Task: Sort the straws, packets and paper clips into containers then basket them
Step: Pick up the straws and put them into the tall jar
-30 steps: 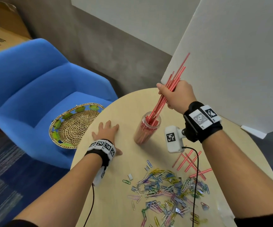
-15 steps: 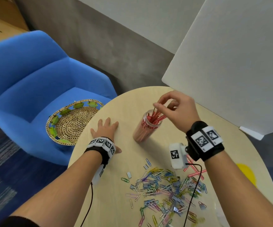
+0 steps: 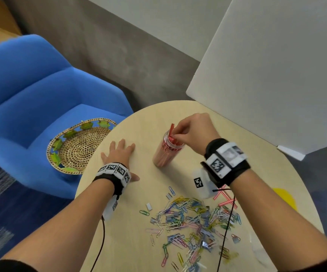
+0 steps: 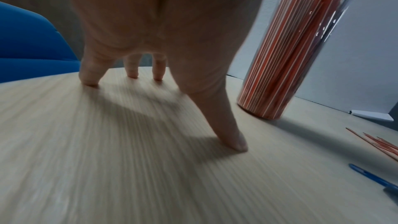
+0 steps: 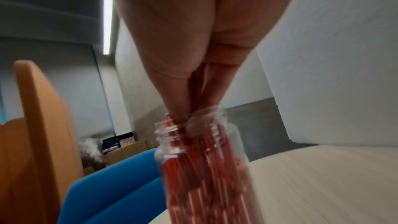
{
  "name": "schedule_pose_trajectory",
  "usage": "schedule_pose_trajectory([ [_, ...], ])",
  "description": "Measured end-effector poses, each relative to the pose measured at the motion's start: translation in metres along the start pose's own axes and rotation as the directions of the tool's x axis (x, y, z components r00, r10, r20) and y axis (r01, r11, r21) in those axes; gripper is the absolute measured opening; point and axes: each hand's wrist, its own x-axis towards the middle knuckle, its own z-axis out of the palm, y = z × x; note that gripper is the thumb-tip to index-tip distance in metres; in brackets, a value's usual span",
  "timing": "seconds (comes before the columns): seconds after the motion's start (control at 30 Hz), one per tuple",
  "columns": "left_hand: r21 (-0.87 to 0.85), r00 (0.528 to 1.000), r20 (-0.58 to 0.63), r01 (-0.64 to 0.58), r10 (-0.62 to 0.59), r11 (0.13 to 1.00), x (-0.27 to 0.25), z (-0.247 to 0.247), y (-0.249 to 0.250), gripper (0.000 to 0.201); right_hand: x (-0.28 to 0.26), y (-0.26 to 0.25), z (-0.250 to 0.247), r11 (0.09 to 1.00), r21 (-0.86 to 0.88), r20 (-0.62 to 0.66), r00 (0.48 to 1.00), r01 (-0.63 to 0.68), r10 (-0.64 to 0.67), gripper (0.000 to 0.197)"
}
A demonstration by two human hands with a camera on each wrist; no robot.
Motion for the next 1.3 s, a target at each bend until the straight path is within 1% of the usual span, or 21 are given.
schedule_pose_trajectory([
  [0.07,-0.004,1.000,-0.001,-0.001,0.001,1.000,0.000,0.000,0.000,0.121,0.004,-0.006,0.006,0.996,-0.090,0.066,0.998,0.002,0.004,0.013],
  [0.1,-0.006,1.000,0.000,0.001,-0.001,1.000,0.000,0.000,-0.001,0.121,0.005,-0.008,0.005,0.994,-0.112,0.074,0.997,-0.003,0.012,0.015],
  [0.17,-0.005,1.000,0.000,0.000,0.000,1.000,0.000,0.001,-0.001,0.121,0.005,-0.010,-0.005,0.992,-0.125,0.039,0.999,-0.001,0.006,0.021],
  [0.23,-0.009,1.000,-0.009,-0.002,0.002,1.000,0.001,0.002,-0.002,0.122,0.004,-0.012,-0.016,0.997,-0.071,-0.042,0.999,0.004,-0.007,0.022],
  [0.3,-0.011,1.000,-0.009,-0.006,0.006,1.000,0.001,0.002,-0.002,0.122,0.002,-0.014,-0.019,0.999,-0.011,-0.075,0.996,0.043,-0.044,0.023],
  [0.37,-0.007,1.000,-0.011,-0.006,0.006,1.000,0.002,0.002,-0.002,0.122,0.003,-0.015,-0.013,0.996,-0.050,-0.019,0.997,0.069,-0.070,0.023],
  [0.43,-0.004,1.000,-0.012,-0.006,0.006,1.000,0.002,0.002,-0.002,0.122,0.004,-0.014,-0.005,0.983,-0.167,0.042,0.997,0.077,-0.071,0.016],
  [0.5,-0.001,1.000,-0.015,-0.006,0.006,1.000,0.002,0.001,-0.001,0.122,0.000,-0.013,0.001,0.973,-0.216,0.055,0.996,0.085,-0.075,0.014],
  [0.6,-0.003,1.000,-0.017,-0.005,0.005,1.000,0.001,0.000,0.000,0.121,-0.007,-0.010,0.003,0.963,-0.220,0.048,0.988,0.154,-0.147,0.023],
  [0.67,-0.005,1.000,-0.018,-0.005,0.004,1.000,0.001,0.000,0.000,0.121,-0.008,-0.008,0.001,0.953,-0.247,0.070,0.984,0.176,-0.163,0.021],
  [0.8,-0.006,1.000,-0.013,0.002,-0.002,1.000,0.000,0.000,0.000,0.122,0.000,-0.011,0.004,0.930,-0.354,0.183,0.982,0.103,-0.039,0.019],
  [0.9,0.004,1.000,-0.016,0.009,-0.009,1.000,0.000,0.000,0.000,0.122,0.008,-0.021,0.009,0.866,-0.490,0.304,0.950,0.099,0.064,0.028],
  [0.97,0.005,1.000,-0.018,0.008,-0.008,1.000,-0.001,0.000,0.001,0.122,0.010,-0.027,0.011,0.832,-0.542,0.330,0.940,0.116,0.084,0.028],
  [1.03,0.007,1.000,-0.009,0.008,-0.008,1.000,-0.002,-0.003,0.001,0.122,0.006,-0.028,0.007,0.842,-0.526,0.301,0.952,0.121,0.051,0.028],
  [1.07,0.011,1.000,-0.003,0.012,-0.011,1.000,-0.004,-0.004,0.002,0.122,0.002,-0.027,0.001,0.871,-0.480,0.264,0.964,0.103,0.031,0.030],
  [1.1,0.015,1.000,0.004,0.020,-0.020,1.000,-0.006,-0.005,0.003,0.122,-0.002,-0.024,-0.007,0.910,-0.406,0.207,0.978,0.081,0.006,0.030],
  [1.17,0.030,0.999,0.024,0.043,-0.044,0.999,-0.012,-0.009,0.008,0.116,-0.017,-0.015,-0.028,0.973,-0.222,0.033,0.998,0.055,-0.048,0.026],
  [1.2,0.048,0.998,0.031,0.048,-0.049,0.998,-0.017,-0.012,0.015,0.105,-0.027,-0.007,-0.039,0.990,-0.137,-0.052,0.998,0.036,-0.044,0.024],
  [1.23,0.088,0.999,0.031,0.040,-0.043,0.995,-0.022,-0.015,0.024,0.089,-0.037,0.005,-0.047,0.998,-0.063,-0.114,0.993,-0.007,0.000,0.022],
  [1.27,0.139,0.999,0.041,0.017,-0.023,0.990,-0.028,-0.018,0.038,0.069,-0.048,0.022,-0.054,0.997,-0.004,-0.143,0.987,-0.076,0.074,0.020],
  [1.3,0.178,0.997,0.073,-0.018,0.005,0.984,-0.035,-0.019,0.054,0.051,-0.058,0.041,-0.057,0.987,0.024,-0.144,0.977,-0.159,0.161,0.019],
])
